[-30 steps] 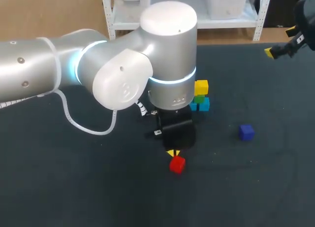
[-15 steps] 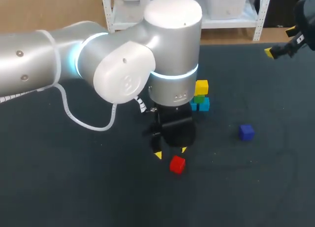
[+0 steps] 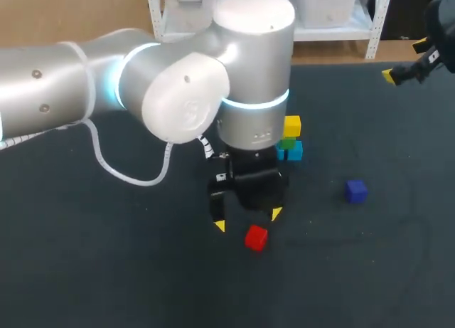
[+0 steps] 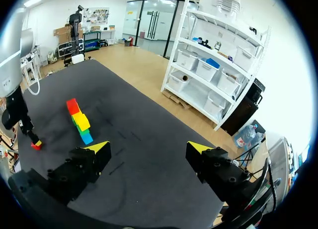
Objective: Place the blue cubes, place green cubes on the blue cubes, place the yellow cubes on the green cubes, then place the red cubes on the yellow cubes, and place purple cube on the red cubes.
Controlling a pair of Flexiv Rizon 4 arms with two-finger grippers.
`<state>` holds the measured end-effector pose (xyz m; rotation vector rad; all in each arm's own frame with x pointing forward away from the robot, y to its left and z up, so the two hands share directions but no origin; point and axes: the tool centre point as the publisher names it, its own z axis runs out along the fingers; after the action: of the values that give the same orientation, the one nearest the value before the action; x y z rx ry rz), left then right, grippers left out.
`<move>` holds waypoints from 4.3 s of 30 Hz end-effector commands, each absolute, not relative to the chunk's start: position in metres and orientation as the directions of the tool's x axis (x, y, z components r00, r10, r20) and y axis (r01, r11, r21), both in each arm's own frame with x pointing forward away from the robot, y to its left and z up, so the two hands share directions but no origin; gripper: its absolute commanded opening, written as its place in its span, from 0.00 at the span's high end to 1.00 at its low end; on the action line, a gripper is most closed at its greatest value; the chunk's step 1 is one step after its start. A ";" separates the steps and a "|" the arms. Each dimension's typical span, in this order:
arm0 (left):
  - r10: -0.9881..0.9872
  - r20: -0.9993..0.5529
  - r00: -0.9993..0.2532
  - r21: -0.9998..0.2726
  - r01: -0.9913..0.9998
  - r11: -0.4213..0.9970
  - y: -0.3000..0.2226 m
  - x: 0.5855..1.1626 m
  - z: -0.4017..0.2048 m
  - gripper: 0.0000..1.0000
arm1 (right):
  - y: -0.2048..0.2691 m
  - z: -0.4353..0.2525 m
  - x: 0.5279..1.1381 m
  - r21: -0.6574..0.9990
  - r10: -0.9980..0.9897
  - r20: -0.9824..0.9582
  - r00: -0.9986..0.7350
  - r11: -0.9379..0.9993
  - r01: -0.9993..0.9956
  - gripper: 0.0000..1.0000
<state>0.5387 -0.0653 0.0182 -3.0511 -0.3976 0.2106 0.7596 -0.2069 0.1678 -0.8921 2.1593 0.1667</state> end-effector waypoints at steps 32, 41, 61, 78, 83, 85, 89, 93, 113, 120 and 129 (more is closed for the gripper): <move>0.143 -0.115 0.983 -0.096 0.132 -0.987 -0.078 0.526 0.009 0.00 | -0.205 0.168 0.756 -0.197 -0.545 -0.705 -0.454 0.766 -0.612 0.00; 0.162 -0.101 0.982 -0.093 0.152 -0.984 -0.080 0.515 0.009 0.01 | -0.205 0.168 0.756 -0.197 -0.545 -0.705 -0.454 0.766 -0.612 0.00; 0.189 -0.103 0.977 -0.089 0.180 -0.980 -0.082 0.510 0.012 1.00 | -0.205 0.168 0.756 -0.197 -0.545 -0.705 -0.454 0.766 -0.612 0.00; 0.436 0.011 0.900 0.019 0.436 -0.900 -0.047 0.530 0.041 1.00 | -0.205 0.168 0.756 -0.197 -0.545 -0.705 -0.454 0.766 -0.612 0.00; 0.451 -0.016 0.892 0.038 0.451 -0.892 -0.030 0.525 0.065 0.99 | -0.205 0.168 0.756 -0.197 -0.545 -0.705 -0.454 0.766 -0.612 0.00; 0.458 -0.024 0.889 0.053 0.459 -0.887 -0.022 0.527 0.076 0.95 | -0.205 0.168 0.756 -0.197 -0.545 -0.705 -0.454 0.766 -0.612 0.00; 0.529 0.005 0.849 0.042 0.528 -0.848 -0.008 0.536 0.097 0.86 | -0.205 0.168 0.756 -0.197 -0.545 -0.705 -0.454 0.766 -0.612 0.00; 0.629 0.001 0.777 0.038 0.629 -0.777 0.003 0.550 0.113 0.98 | -0.205 0.168 0.756 -0.197 -0.545 -0.705 -0.454 0.766 -0.612 0.00; 0.995 -0.096 0.013 0.101 0.995 -0.003 0.004 0.652 0.145 1.00 | -0.205 0.168 0.756 -0.197 -0.545 -0.705 -0.454 0.766 -0.612 0.00; 0.991 -0.130 -0.027 0.142 0.989 0.046 -0.007 0.669 0.159 1.00 | -0.205 0.168 0.756 -0.197 -0.545 -0.705 -0.454 0.766 -0.612 0.00; 0.983 -0.174 0.056 0.193 0.981 -0.021 -0.050 0.695 0.191 1.00 | -0.205 0.168 0.756 -0.197 -0.545 -0.705 -0.454 0.766 -0.612 0.00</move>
<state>0.6897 -0.0403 0.1861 -2.4453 -2.3999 -0.0083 0.7596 -0.2069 0.1678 -0.8920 2.1593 0.1667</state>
